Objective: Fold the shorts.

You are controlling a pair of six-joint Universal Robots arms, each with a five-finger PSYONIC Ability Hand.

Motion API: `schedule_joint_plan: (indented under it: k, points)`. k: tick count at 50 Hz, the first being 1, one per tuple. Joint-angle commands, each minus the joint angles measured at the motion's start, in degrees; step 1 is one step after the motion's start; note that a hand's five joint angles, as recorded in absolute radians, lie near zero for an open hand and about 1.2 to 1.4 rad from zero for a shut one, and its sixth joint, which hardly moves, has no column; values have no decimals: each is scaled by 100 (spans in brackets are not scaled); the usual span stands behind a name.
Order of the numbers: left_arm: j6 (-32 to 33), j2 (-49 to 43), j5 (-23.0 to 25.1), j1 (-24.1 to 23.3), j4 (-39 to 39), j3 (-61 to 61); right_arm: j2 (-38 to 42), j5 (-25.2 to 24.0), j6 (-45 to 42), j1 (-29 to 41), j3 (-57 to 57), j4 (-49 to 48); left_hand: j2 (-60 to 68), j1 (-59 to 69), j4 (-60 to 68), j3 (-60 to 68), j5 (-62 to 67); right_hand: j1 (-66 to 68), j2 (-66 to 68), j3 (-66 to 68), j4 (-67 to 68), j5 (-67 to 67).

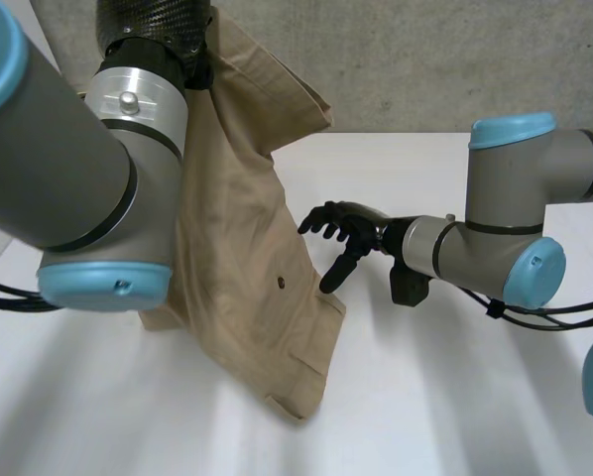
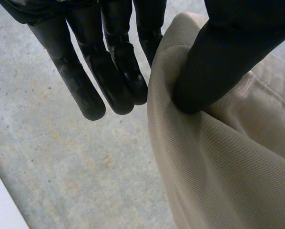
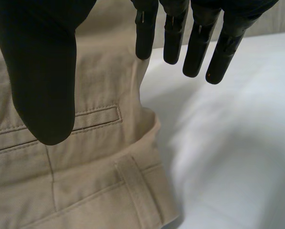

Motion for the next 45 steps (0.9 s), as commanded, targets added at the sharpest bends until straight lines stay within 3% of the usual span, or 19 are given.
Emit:
schedule_joint_plan:
  k: [1, 9, 19, 27, 28, 32, 33, 39, 45]
  points:
    - [-54, 591, -1, -157, -57, -424, 309, -97, 297, -1, -258, -30, 1133, 1504, 1132, 1169, 1603, 61, -310, -203, -121, -161]
    - [-63, 1110, -1, -166, -57, -784, 370, 9, 507, -10, -363, -48, 1133, 1504, 1132, 1169, 1603, 61, -310, -203, -121, -161]
    - [-194, 1215, -1, -175, -57, -978, 599, -606, 1263, 69, -381, -13, 1133, 1504, 1132, 1169, 1603, 45, -327, -220, -138, -178]
    - [-282, 1215, 8, -149, -74, -960, 801, -720, 1650, 78, -565, -92, 1133, 1504, 1132, 1169, 1603, 397, 25, 132, 214, 174]
    - [-282, 1215, 8, -140, -65, -952, 810, -729, 1641, 78, -583, -92, 1133, 1504, 1132, 1169, 1603, 631, 260, 366, 449, 409]
    - [-282, 1172, 25, -70, -48, -917, 766, -721, 1606, 69, -697, -109, 1133, 1504, 1132, 1169, 1603, 5415, 5043, 5150, 5233, 5192]
    - [-282, 1145, 34, -52, -30, -890, 740, -677, 1589, 69, -819, -135, 1133, 1504, 1132, 1169, 1603, 6071, 5699, 5806, 5889, 5848]
    - [-247, 610, 227, 237, -4, -154, 556, -335, 1124, -19, -2075, -267, 1133, 1504, 1132, 1169, 1603, 6077, 5706, 5813, 5895, 5855]
    - [-291, -198, 201, 467, -4, 1365, -330, 1096, -200, -10, -2869, -775, 1133, 1504, 1132, 1169, 1603, 6077, 5706, 5813, 5895, 5855]
